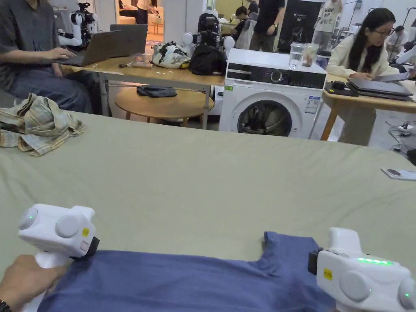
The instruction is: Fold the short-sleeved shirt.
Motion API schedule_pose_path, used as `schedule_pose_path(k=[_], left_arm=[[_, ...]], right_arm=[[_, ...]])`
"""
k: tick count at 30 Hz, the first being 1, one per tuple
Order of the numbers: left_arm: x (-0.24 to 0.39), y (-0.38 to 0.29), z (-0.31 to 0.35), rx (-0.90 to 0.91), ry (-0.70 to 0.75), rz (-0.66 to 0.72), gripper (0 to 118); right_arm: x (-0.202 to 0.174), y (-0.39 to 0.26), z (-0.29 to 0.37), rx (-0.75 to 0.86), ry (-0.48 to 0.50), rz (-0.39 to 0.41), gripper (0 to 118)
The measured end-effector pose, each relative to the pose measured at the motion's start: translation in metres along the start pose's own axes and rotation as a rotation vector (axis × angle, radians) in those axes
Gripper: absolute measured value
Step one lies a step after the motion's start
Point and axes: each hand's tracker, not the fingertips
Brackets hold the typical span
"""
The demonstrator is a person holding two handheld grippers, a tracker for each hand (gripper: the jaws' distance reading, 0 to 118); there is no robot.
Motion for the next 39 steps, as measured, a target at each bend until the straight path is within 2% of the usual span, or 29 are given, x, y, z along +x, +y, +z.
schedule_pose_path(k=[3,4,5,6,7,8,10,12,15,17,20,24,25,29,39], left_arm=[[-0.007,-0.005,0.014,0.051,-0.019,0.020,0],[-0.009,-0.007,0.020,0.075,-0.030,0.042,0],[-0.016,-0.005,0.022,0.090,-0.036,0.060,0],[-0.018,-0.007,0.028,0.108,-0.037,0.067,0],[-0.020,-0.008,0.034,0.123,-0.048,0.077,0],[-0.020,-0.009,0.038,0.128,-0.052,0.079,0],[-0.022,-0.009,0.044,0.146,-0.051,0.087,0],[-0.023,-0.011,0.049,0.158,-0.059,0.094,0],[-0.022,-0.014,0.050,0.171,-0.059,0.100,0],[-0.021,-0.017,0.050,0.174,-0.063,0.104,0],[-0.019,-0.020,0.052,0.180,-0.062,0.095,0],[-0.019,-0.019,0.052,0.186,-0.058,0.093,0],[-0.017,-0.021,0.052,0.189,-0.059,0.097,0],[-0.017,-0.026,0.060,0.201,-0.066,0.119,0],[-0.022,-0.055,0.110,0.272,-0.087,0.123,0]], right_arm=[[0.014,0.017,-0.016,-0.066,-0.008,-0.018,3],[0.019,0.024,-0.023,-0.082,-0.022,-0.020,14],[0.023,0.030,-0.030,-0.095,-0.031,-0.024,31],[0.028,0.036,-0.039,-0.137,-0.040,-0.015,53],[0.032,0.042,-0.050,-0.149,-0.034,-0.017,62],[0.037,0.046,-0.059,-0.160,-0.037,-0.017,62],[0.041,0.052,-0.080,-0.225,-0.058,0.005,62],[0.044,0.053,-0.097,-0.283,-0.027,0.017,62],[0.047,0.049,-0.127,-0.375,-0.034,0.052,62],[0.054,0.042,-0.144,-0.440,-0.025,0.042,62],[0.053,0.041,-0.127,-0.405,-0.006,0.003,56],[0.051,0.039,-0.123,-0.391,0.018,0.032,0],[0.053,0.039,-0.120,-0.393,0.050,0.021,0],[0.057,0.038,-0.094,-0.349,0.071,0.003,0],[0.055,0.025,0.021,-0.183,0.088,0.019,0]])
